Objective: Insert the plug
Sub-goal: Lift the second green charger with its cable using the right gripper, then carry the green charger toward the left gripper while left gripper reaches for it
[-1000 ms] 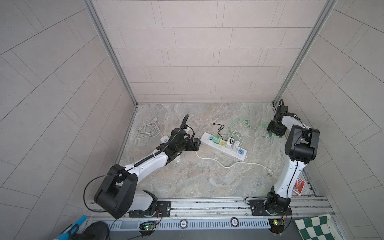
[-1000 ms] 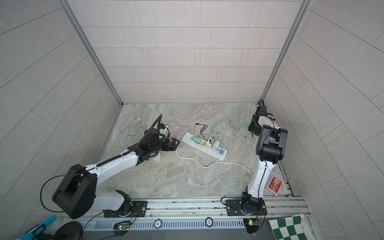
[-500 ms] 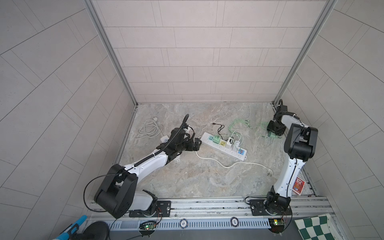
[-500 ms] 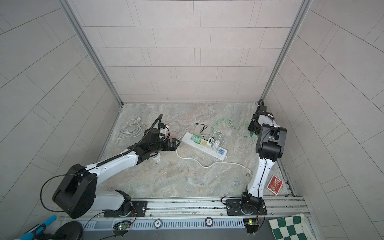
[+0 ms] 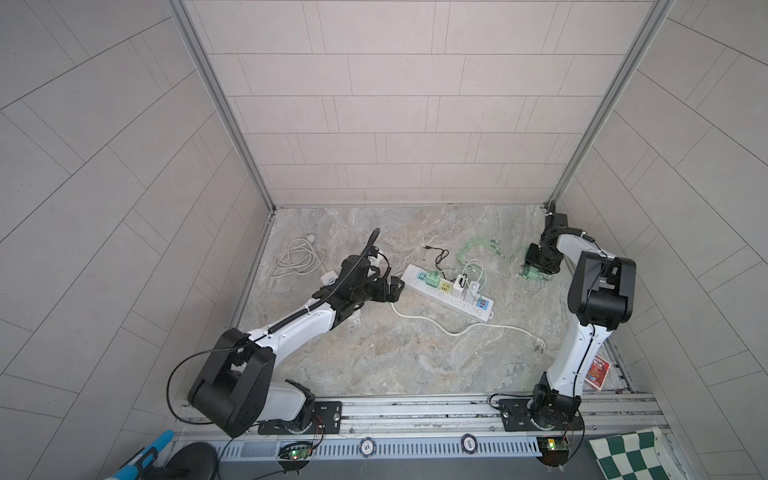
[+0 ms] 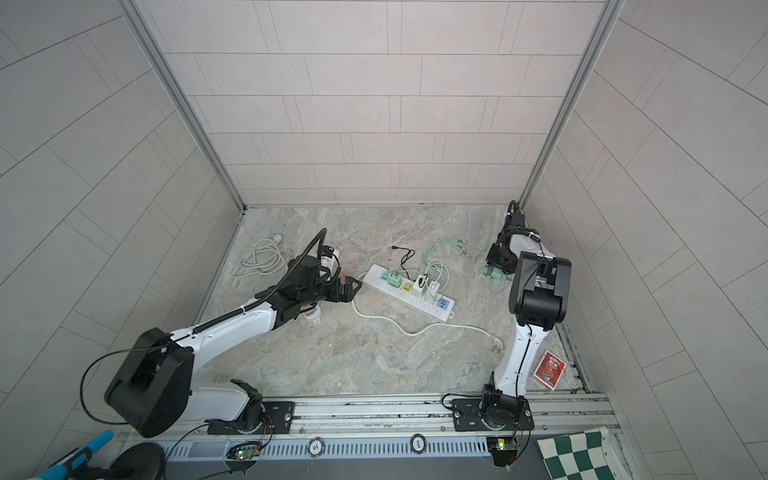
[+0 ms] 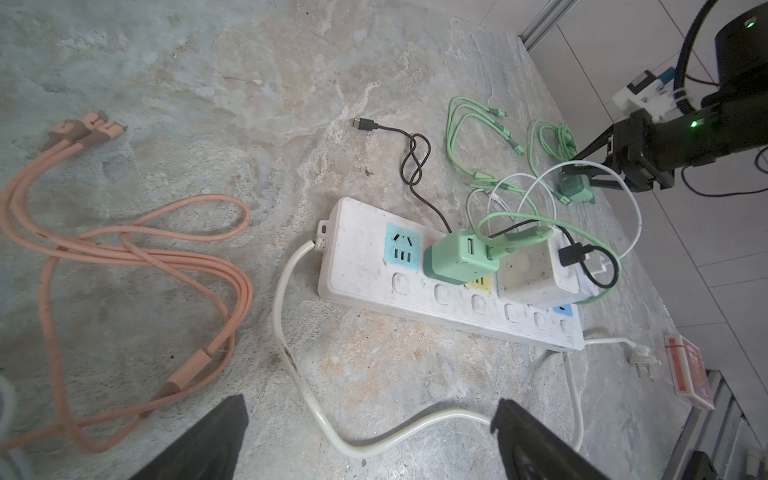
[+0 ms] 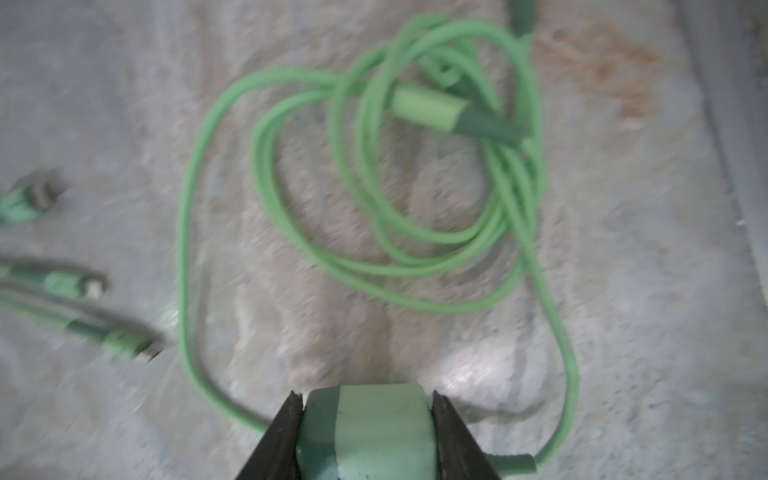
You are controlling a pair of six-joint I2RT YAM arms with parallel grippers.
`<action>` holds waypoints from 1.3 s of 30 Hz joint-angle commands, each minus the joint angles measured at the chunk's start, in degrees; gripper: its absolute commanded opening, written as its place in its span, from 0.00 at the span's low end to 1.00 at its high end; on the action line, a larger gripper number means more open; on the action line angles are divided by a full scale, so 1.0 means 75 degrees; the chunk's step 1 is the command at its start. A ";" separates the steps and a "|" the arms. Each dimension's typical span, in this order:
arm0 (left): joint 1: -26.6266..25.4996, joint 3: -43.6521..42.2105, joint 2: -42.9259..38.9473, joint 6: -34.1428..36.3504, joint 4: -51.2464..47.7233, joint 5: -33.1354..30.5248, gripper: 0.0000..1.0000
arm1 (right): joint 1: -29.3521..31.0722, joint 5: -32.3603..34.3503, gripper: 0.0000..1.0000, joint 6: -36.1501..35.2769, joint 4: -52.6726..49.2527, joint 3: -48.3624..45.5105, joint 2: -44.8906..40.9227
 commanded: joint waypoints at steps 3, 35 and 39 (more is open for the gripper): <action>-0.0069 -0.0074 -0.0501 0.0955 0.0152 0.0103 1.00 | 0.0931 -0.0969 0.17 -0.0957 -0.0354 0.0155 -0.0988; -0.1202 0.1853 0.0892 0.4117 0.1038 0.0347 1.00 | 0.4401 -0.0011 0.15 -0.0145 0.1672 -0.0157 -0.2562; -0.1199 0.1806 0.1164 0.4528 0.1613 0.0797 1.00 | 0.4458 -0.0958 0.15 0.0364 0.2041 -0.0329 -0.2494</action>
